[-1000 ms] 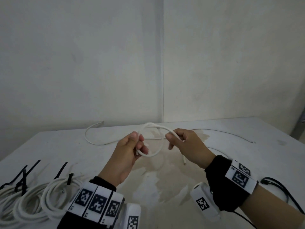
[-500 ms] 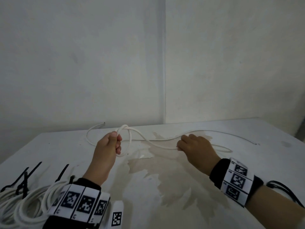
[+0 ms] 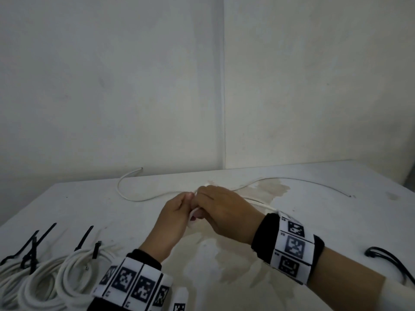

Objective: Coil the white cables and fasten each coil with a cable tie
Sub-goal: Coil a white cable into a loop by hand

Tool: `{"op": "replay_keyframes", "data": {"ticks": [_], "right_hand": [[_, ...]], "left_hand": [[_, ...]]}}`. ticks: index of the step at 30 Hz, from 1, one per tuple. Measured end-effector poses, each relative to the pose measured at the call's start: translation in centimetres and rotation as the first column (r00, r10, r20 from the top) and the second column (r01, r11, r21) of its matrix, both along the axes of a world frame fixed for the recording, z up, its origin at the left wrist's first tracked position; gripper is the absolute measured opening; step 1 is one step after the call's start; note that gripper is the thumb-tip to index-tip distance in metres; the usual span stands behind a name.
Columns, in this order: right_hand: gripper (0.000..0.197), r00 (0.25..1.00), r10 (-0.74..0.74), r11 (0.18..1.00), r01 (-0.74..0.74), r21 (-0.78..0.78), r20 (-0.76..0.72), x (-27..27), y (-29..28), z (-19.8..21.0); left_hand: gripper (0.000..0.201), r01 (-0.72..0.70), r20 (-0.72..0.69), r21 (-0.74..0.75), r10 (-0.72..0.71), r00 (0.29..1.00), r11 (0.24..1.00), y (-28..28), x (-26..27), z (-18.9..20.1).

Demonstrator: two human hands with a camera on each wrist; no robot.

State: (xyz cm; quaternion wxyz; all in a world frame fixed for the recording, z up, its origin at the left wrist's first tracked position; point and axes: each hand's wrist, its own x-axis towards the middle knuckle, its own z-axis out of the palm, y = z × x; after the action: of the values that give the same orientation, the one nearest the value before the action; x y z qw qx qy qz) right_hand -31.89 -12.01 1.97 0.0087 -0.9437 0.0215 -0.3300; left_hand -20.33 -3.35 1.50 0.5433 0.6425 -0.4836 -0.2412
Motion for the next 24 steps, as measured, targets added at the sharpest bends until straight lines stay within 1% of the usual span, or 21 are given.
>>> {"op": "replay_keyframes", "data": {"ticks": [2,3,4,6,9,12,14,17,20,22,24], "right_hand": [[0.031,1.000,-0.010,0.968,0.012,0.251,-0.010,-0.4,0.0,0.3],[0.037,1.000,-0.005,0.943,0.005,0.332,0.000,-0.6,0.0,0.3],[0.038,1.000,-0.003,0.927,-0.005,0.375,0.021,-0.8,0.0,0.3],[0.030,0.996,-0.029,0.919,-0.005,0.395,0.082,-1.2,-0.2,0.4],[0.021,0.987,-0.058,0.915,-0.007,0.403,0.150,-1.7,-1.1,0.8],[0.020,0.986,-0.059,0.938,0.001,0.347,0.158,-2.2,-1.9,1.1],[0.020,0.989,-0.060,0.933,0.007,0.360,0.136,-2.5,-2.2,1.3],[0.017,0.997,-0.054,0.863,0.019,0.504,0.055,-2.9,-2.2,1.6],[0.009,0.998,-0.041,0.809,0.060,0.585,-0.046,-3.1,-2.2,1.6],[0.018,0.998,-0.027,0.758,0.062,0.649,-0.063,-3.3,-2.1,1.7],[0.023,0.997,-0.036,0.740,0.069,0.670,-0.062,-3.3,-1.9,2.1]], "left_hand": [[0.040,0.082,-0.122,0.023,-0.078,0.989,0.996,0.3,-0.4,0.3],[0.040,0.109,-0.158,0.033,-0.103,0.982,0.993,0.5,-0.7,0.5],[0.041,0.121,-0.162,0.046,-0.112,0.980,0.992,0.6,-0.8,0.6],[0.041,0.145,-0.130,0.067,-0.136,0.982,0.987,0.6,-1.0,0.8],[0.039,0.178,-0.193,0.092,-0.158,0.968,0.980,0.4,-1.3,1.2],[0.040,0.189,-0.233,0.120,-0.157,0.960,0.975,0.3,-1.5,1.8],[0.039,0.211,-0.244,0.128,-0.175,0.954,0.969,0.3,-1.7,2.0],[0.038,0.254,-0.294,0.144,-0.204,0.934,0.956,0.5,-1.8,2.2],[0.038,0.288,-0.369,0.164,-0.212,0.905,0.944,0.7,-2.0,2.3],[0.038,0.294,-0.386,0.164,-0.213,0.897,0.942,0.7,-2.1,2.2],[0.037,0.288,-0.392,0.148,-0.211,0.895,0.946,0.6,-2.1,2.3]]}}
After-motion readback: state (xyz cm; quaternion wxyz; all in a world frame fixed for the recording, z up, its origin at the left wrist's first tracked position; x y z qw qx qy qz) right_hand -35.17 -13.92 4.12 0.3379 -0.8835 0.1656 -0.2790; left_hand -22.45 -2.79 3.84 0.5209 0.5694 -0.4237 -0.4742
